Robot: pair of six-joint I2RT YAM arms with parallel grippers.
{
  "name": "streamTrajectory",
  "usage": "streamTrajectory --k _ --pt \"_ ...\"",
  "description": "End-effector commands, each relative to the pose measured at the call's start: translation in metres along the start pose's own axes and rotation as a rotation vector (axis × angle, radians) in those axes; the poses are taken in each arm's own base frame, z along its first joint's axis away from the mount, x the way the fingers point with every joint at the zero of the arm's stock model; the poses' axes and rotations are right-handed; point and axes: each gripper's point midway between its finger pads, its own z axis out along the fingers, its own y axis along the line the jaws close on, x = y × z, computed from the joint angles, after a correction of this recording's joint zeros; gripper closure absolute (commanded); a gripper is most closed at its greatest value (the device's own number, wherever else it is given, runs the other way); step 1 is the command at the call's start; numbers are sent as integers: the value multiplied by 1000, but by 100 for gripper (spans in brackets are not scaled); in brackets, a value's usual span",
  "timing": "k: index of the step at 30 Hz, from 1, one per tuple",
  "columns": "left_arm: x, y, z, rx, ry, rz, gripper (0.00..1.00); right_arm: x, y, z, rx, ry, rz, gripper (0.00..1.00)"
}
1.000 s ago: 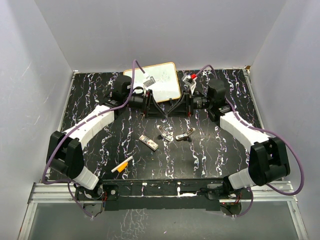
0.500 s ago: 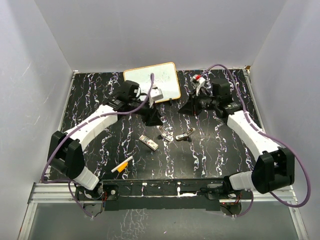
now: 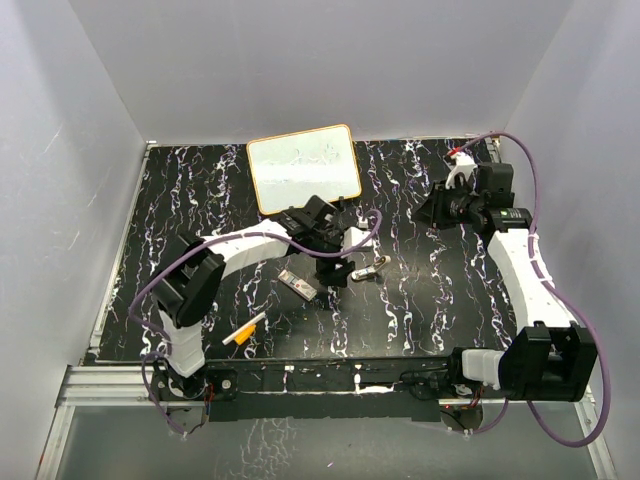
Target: Load the staples into the stapler
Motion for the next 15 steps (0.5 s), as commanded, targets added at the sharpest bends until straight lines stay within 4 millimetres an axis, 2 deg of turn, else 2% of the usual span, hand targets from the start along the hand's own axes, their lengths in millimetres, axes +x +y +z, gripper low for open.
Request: streamTrajectory --k 1,6,10,15 --pt "-36 13 5 -36 -61 126 36 -16 -4 -18 59 -56 -45 89" --pt "-36 22 23 -65 -31 143 34 -15 -7 -18 62 -57 -40 90" --pt "-28 28 36 -71 10 123 34 -16 -9 -20 68 -61 -35 90" --pt "-16 24 49 -49 40 107 34 -18 -14 -22 85 -68 -28 90"
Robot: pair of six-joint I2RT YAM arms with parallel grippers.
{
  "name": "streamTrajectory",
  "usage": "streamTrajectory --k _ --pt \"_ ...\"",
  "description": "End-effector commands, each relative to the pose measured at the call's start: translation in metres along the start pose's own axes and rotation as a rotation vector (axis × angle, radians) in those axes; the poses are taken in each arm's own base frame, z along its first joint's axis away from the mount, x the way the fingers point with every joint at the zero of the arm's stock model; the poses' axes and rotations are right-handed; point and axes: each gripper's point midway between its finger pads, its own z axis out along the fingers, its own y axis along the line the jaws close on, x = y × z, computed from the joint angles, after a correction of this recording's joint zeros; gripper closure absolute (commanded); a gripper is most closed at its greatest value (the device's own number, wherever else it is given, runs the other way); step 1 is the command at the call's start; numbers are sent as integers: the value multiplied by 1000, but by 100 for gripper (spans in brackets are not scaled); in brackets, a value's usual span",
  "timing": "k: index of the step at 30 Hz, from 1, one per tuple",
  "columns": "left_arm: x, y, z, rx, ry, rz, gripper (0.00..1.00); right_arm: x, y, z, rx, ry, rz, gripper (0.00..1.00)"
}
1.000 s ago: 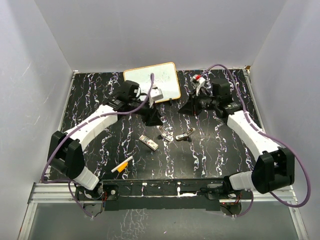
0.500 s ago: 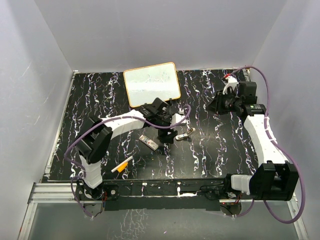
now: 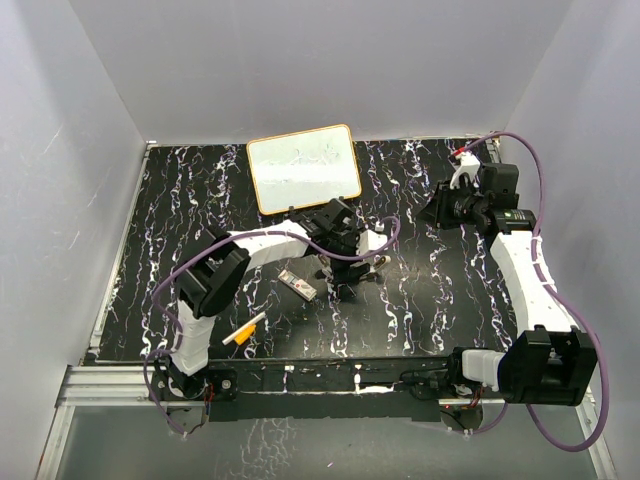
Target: Load the staples into the stapler
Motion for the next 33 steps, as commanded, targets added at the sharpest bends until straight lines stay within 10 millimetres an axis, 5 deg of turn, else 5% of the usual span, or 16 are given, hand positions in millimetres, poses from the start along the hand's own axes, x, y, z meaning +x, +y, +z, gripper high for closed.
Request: streamTrajectory --k 1,21,33 --pt "-5 -4 5 14 5 15 34 -17 -2 -9 30 -52 -29 90" --pt "-10 -95 25 231 -14 -35 39 -13 -23 -2 95 -1 -62 91" --pt "-35 -117 42 298 -62 -51 39 12 -34 6 100 103 -80 91"
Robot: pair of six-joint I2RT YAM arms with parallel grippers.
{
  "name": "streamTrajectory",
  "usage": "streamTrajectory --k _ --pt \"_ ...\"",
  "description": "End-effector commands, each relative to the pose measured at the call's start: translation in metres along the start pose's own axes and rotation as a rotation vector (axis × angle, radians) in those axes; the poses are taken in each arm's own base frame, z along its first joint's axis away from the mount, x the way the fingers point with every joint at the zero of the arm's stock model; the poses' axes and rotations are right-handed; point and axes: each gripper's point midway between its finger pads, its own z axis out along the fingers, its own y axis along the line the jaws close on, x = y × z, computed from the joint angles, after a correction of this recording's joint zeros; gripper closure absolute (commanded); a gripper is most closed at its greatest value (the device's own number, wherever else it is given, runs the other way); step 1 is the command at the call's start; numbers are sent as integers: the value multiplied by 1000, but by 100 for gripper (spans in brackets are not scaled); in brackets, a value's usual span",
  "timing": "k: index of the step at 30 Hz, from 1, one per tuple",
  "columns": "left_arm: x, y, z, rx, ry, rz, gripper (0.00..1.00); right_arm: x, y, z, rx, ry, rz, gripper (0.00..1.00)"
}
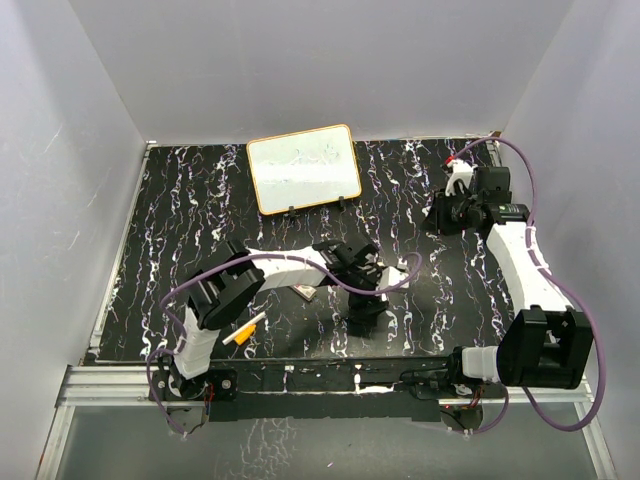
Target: Load the staples into the stapler
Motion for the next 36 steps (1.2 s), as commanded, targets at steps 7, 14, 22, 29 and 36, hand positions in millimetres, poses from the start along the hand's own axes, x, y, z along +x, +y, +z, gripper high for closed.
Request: streamTrajectory --k 7,14,22,29,36 --pt "-32 -21 -12 54 -74 29 37 5 -1 -6 -9 75 -94 91" --pt "-19 -19 -62 -19 39 85 36 41 26 8 -16 233 -207 91" --pt "22 1 -138 -221 118 -106 36 65 61 14 -43 317 -294 91" --pt "2 22 -144 -253 -9 -166 36 49 62 20 -38 246 -326 92" --pt "-38 46 -110 -178 -202 -374 36 27 45 4 91 151 -283 92"
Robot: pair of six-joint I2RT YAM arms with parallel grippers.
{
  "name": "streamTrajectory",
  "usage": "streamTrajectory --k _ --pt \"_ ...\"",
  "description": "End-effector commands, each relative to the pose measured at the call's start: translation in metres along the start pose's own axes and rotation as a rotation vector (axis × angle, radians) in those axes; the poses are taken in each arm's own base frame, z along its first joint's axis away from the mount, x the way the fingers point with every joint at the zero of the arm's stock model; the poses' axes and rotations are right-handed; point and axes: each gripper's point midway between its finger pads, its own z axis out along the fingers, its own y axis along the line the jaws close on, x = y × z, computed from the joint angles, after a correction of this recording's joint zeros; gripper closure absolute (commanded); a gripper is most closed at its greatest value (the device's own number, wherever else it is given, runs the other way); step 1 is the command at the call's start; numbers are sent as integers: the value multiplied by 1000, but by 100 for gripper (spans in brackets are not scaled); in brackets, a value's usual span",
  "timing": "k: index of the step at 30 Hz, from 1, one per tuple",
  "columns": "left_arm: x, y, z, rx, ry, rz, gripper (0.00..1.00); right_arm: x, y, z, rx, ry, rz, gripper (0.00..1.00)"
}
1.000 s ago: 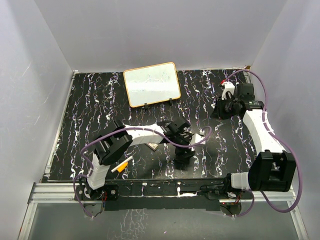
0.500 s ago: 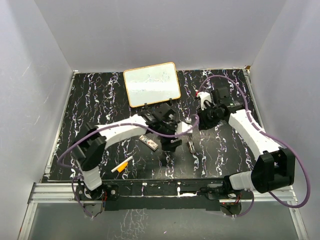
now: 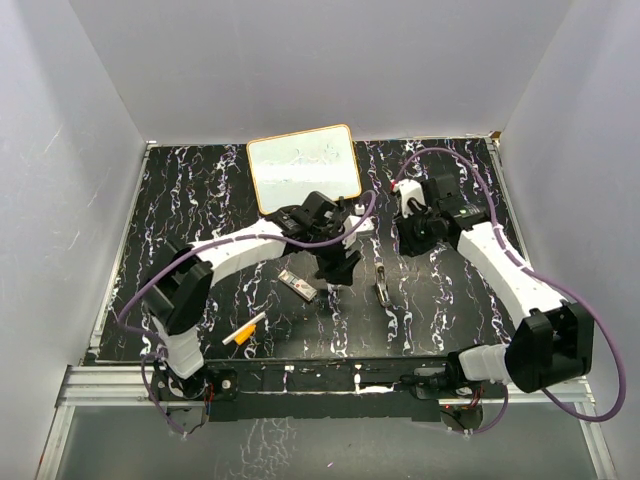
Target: Load the staples into the stapler
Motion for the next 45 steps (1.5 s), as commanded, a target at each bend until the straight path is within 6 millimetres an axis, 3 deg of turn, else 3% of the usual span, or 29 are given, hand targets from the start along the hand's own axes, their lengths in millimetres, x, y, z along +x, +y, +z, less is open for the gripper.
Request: streamTrajectory --k 1,5,7,9,11,15,20,24,29,35,45 --pt "-42 -6 19 89 -148 -160 36 -19 -22 -22 117 -120 42 92" --pt "-59 -10 32 192 -204 -157 35 -16 -33 -34 145 -144 75 92" --pt "-62 -15 34 265 -222 -13 35 -15 -35 -40 152 -162 83 92" --pt "-53 -16 34 310 -185 171 34 -14 -35 -44 155 -183 90 92" --pt "-48 -6 35 290 -144 338 33 -14 -38 -48 157 -203 101 92" --pt "-42 10 45 309 -75 512 31 -10 -48 -56 156 -236 149 92" --pt "-41 2 57 423 -55 671 31 -6 -58 -63 160 -264 194 92" --pt "-41 0 65 463 -34 764 32 -3 -62 -67 165 -278 215 92" --pt "-55 -1 78 467 -29 846 33 -3 -64 -69 162 -288 230 92" --pt "-53 -3 90 489 -4 931 32 -3 -64 -70 158 -292 231 92" --pt "-43 -4 96 501 62 1024 44 -4 -64 -71 155 -296 228 92"
